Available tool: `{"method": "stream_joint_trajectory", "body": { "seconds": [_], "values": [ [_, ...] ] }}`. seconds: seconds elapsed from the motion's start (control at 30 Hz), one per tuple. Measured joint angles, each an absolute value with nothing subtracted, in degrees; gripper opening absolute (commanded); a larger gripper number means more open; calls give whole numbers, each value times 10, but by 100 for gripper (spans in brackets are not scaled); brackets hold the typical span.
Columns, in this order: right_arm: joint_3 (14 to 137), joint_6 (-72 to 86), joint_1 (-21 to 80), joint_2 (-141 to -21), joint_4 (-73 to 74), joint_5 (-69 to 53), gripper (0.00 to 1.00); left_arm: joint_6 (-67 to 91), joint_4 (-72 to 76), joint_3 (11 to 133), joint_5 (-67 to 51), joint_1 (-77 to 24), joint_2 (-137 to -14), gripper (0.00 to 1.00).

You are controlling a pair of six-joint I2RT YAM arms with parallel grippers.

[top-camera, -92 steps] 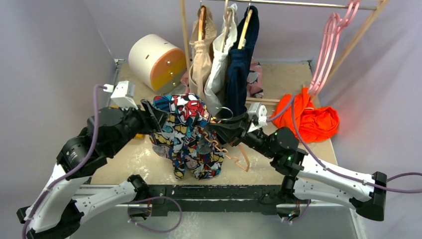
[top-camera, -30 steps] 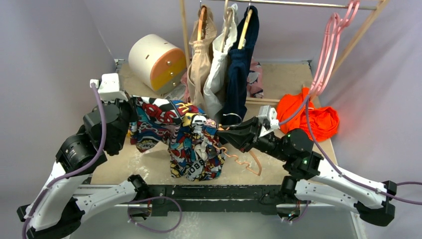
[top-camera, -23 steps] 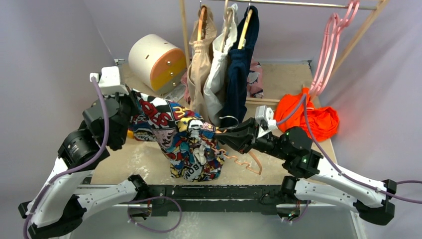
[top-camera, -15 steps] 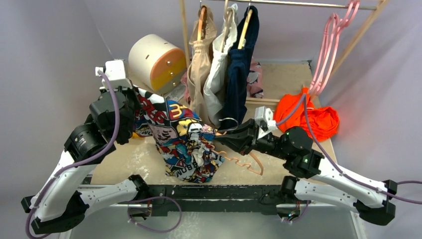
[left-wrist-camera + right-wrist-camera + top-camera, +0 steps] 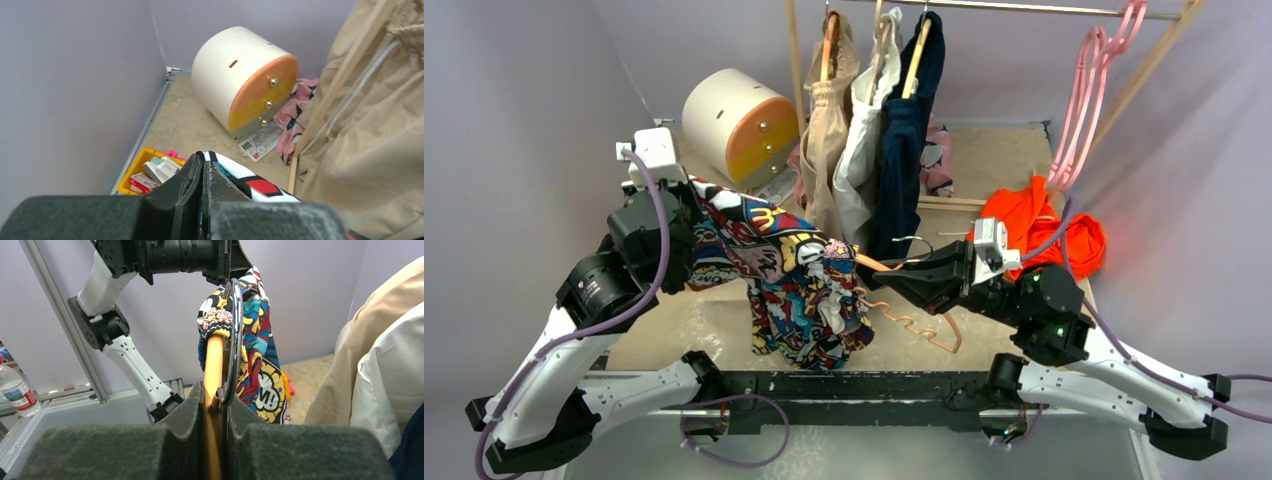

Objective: Place the shorts on the hanger
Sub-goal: Hang the shorts on the hanger.

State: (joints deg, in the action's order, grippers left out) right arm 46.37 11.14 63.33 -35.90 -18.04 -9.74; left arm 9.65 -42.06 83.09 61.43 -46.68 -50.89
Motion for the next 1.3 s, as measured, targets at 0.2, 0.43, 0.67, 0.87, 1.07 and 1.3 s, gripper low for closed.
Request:
{"method": "stream_joint_trajectory", "body": {
  "seconds": [0.2, 0.43, 0.67, 0.87, 1.07, 1.3],
  "values": [
    [459, 115, 633, -362, -184, -98, 0, 105, -422, 829, 513, -467, -503, 21],
    [451, 116, 633, -366, -180, -87, 0, 125, -457, 862, 467, -467, -504, 51],
    [448, 115, 633, -352, -170, -67, 0, 135, -502, 902, 479, -467, -467, 58],
    [451, 110, 633, -368, -153, -70, 0, 129, -481, 919, 383, -467, -422, 58],
    [460, 103, 633, -382, -120, -72, 0, 97, -429, 886, 106, -466, -424, 62],
    [467, 100, 633, -382, -109, -95, 0, 32, -425, 854, -129, -467, -483, 68]
  ]
}}
